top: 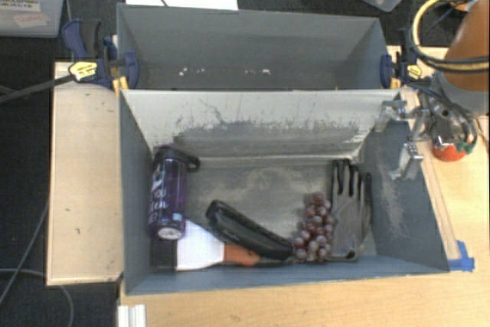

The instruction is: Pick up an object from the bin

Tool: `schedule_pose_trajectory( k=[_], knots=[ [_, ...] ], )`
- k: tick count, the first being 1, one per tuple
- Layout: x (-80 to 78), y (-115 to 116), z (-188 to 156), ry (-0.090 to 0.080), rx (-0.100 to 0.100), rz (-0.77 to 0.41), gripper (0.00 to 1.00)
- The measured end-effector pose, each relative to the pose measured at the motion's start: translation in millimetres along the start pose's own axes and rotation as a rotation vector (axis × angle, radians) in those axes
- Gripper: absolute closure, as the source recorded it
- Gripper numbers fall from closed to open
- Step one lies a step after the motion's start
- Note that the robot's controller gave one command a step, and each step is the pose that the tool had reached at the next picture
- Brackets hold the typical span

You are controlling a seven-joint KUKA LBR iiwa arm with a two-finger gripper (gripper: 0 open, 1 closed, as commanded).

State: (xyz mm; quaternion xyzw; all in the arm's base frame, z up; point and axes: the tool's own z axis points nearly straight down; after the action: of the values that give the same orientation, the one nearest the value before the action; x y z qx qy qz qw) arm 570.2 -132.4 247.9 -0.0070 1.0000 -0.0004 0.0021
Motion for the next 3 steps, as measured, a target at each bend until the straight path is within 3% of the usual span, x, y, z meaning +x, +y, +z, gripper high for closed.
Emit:
schedule_pose_trajectory(
  k=[1, 2, 3],
  knots=[
    [0.1, 0.0, 0.2, 0.000, 0.000, 0.000, 0.00],
    [15.3, 7.8, 59.4, -0.002, 0.000, 0.077, 0.00],
    [18.4, 14.0, 62.0, -0.008, 0.001, 0.089, 0.00]
  ],
)
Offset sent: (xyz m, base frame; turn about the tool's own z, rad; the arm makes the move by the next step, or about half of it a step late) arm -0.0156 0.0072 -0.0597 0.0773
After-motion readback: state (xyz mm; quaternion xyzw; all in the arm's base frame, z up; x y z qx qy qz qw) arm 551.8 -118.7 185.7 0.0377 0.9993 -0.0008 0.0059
